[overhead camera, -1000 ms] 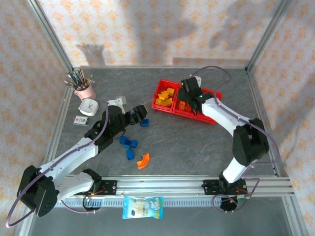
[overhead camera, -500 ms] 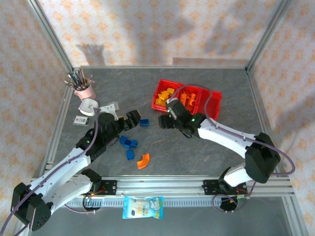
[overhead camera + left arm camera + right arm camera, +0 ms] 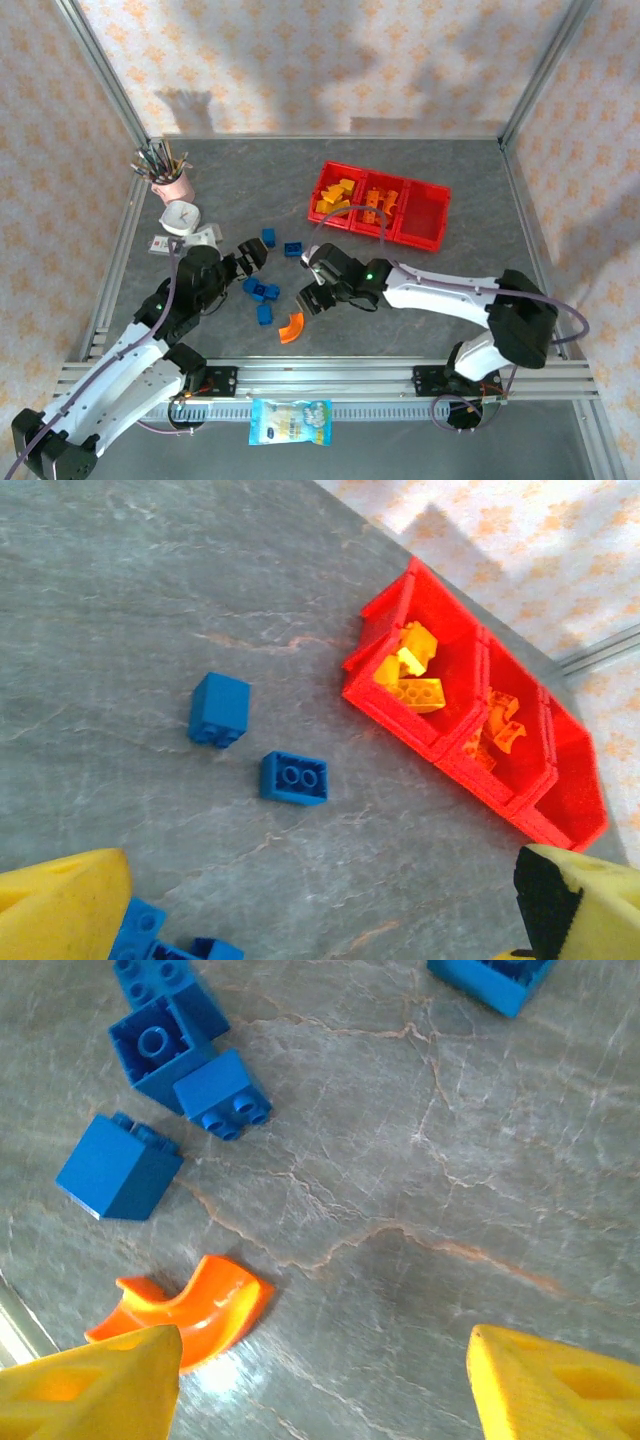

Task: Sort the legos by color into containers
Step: Pick up the lego from the bottom-center of the table.

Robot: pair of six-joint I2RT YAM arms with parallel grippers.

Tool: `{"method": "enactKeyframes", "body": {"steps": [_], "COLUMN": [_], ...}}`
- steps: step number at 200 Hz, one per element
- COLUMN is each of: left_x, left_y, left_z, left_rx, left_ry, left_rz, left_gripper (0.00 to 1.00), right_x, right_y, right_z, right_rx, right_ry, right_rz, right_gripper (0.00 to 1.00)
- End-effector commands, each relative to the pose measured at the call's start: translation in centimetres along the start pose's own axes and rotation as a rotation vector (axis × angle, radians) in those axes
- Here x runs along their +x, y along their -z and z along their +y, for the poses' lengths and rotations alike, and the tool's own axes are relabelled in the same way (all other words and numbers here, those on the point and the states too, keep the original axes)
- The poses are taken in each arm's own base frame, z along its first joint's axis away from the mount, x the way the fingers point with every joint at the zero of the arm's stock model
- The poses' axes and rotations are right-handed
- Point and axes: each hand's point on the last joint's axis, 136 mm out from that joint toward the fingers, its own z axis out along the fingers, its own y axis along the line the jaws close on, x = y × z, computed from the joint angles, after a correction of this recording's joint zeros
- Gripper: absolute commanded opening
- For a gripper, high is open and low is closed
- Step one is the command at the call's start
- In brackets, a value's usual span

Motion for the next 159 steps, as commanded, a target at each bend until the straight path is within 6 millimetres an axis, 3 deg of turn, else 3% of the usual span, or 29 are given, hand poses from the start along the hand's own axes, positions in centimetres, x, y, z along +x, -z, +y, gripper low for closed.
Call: {"method": "enactKeyframes", "body": {"steps": [1,36,159], "left_x": [-0.3,-0.1,-0.2], "left_y": [0.9,1.6,3.4], "left_z": [1.8,2.4,3.6], "left_rx": [-0.075,-0.093,-0.107], "left_ry": [0.024,0.039,0.066], "left_rz": [-0.017,-0.019,-0.049], "left_gripper": [0.99,0.99,0.99], "right_x": [-0.3,0.8,4.1], "right_y": [-1.2,-3.6,-7.1], "right_z": [1.9,2.5,3.1], "right_rx": [-0.008,0.117,0.333], "right_ry": [-0.153,-0.319,-0.467], "right_rz": [0.006,0.074,0.211], "right_gripper": [0.75,0.73,0.63]}}
